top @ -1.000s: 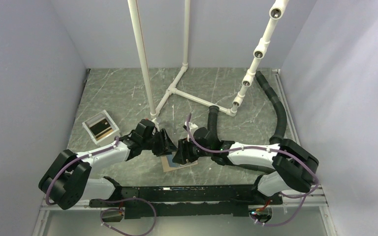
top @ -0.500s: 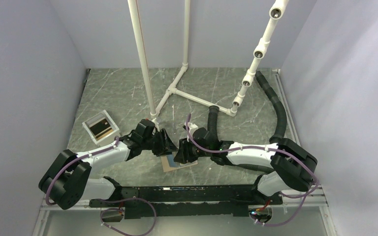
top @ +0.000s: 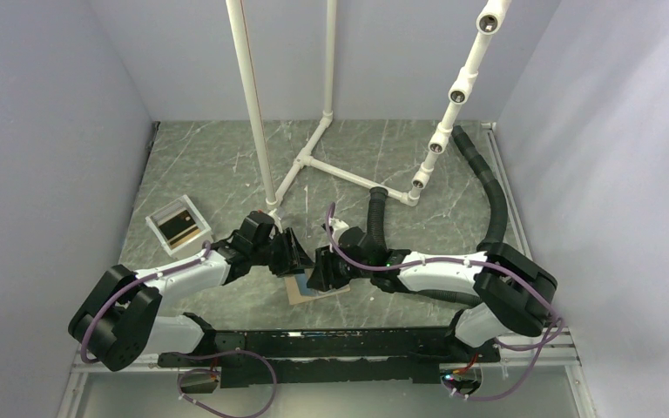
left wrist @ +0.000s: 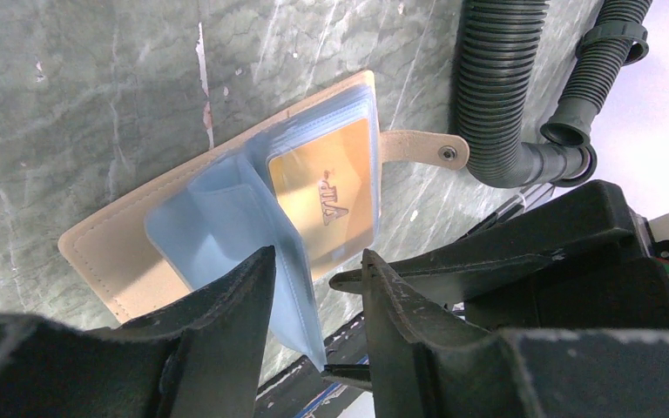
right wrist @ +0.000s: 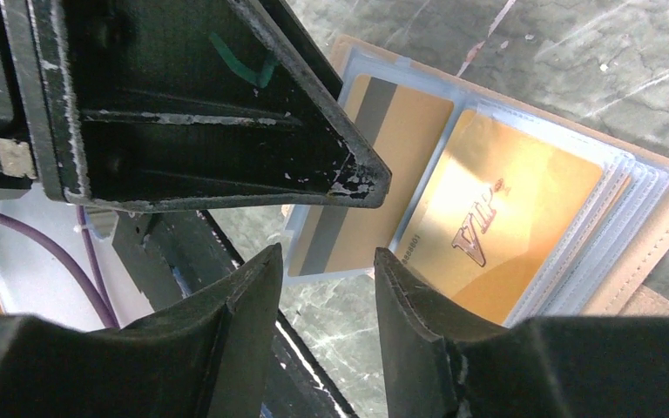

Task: Put the credit cards into the card holder
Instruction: Open the card holder at the center of the board.

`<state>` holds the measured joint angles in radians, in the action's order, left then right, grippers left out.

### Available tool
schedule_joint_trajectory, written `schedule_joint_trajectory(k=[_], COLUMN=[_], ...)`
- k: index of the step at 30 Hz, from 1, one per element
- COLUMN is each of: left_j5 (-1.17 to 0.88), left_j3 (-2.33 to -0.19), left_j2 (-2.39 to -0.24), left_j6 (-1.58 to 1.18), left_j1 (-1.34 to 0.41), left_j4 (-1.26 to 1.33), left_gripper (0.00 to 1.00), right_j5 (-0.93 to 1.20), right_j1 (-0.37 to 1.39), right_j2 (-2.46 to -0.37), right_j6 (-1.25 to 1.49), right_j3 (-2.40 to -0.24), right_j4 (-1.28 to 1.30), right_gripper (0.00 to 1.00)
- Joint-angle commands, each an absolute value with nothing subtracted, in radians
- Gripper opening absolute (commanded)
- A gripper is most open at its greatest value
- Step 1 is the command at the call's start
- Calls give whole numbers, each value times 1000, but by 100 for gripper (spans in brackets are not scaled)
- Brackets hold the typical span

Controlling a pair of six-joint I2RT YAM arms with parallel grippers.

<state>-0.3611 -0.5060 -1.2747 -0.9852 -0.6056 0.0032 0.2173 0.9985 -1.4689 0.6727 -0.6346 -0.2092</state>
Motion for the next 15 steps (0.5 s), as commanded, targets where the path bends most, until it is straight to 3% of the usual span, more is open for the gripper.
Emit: schedule_joint_trajectory(k=[1,4,15], left_j5=[-361,-350,-312], left_j3=[-535,-543,-575], left_j2=[-1262,-1248,-1123], left_j6=[-976,-964,-931], left_j1=[-611,-611,-611], left_j4=[8,-34,-174], left_gripper=[46,47,66], right_j5=[181,161,142], right_j1=[1003,1003,1003], right_j2=[-1467,-1458,-1452], right_j6=[658,656,657], right_j3=[-671,-669,-666], right_j4=[-204,-184,-160], right_gripper=[44,38,19])
